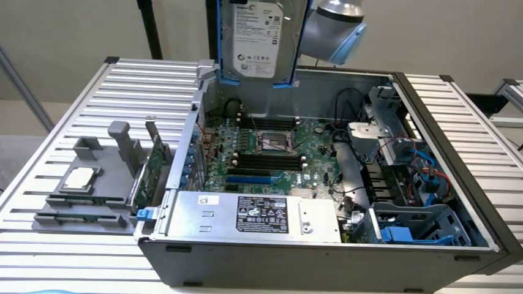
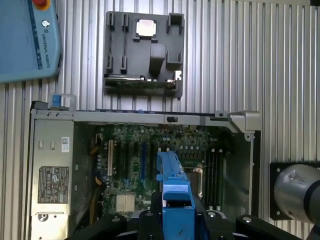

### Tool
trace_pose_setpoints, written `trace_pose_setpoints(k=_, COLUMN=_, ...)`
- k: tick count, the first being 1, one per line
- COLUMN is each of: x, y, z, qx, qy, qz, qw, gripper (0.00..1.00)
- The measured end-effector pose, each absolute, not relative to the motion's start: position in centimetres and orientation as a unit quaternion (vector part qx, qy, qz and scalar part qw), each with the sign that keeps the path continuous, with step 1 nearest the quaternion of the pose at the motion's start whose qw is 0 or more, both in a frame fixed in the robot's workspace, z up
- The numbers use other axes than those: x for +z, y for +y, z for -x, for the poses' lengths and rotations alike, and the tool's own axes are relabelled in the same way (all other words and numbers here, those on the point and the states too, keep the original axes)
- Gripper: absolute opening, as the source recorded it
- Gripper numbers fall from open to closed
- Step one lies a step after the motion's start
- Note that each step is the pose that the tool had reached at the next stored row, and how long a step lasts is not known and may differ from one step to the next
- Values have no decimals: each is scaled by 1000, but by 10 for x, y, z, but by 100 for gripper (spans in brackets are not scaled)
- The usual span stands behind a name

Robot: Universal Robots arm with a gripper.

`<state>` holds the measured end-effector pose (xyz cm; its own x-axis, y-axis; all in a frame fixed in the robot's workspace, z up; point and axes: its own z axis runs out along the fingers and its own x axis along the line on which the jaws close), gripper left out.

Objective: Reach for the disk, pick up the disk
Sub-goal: 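Pick up the disk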

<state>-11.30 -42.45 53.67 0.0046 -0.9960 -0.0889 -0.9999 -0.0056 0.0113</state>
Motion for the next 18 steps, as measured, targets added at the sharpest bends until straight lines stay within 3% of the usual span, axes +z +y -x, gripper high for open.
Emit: trace_pose_setpoints(k=18, x=535, y=-447, z=36, qx=34, qy=705, qz=708, qw=29, gripper=33)
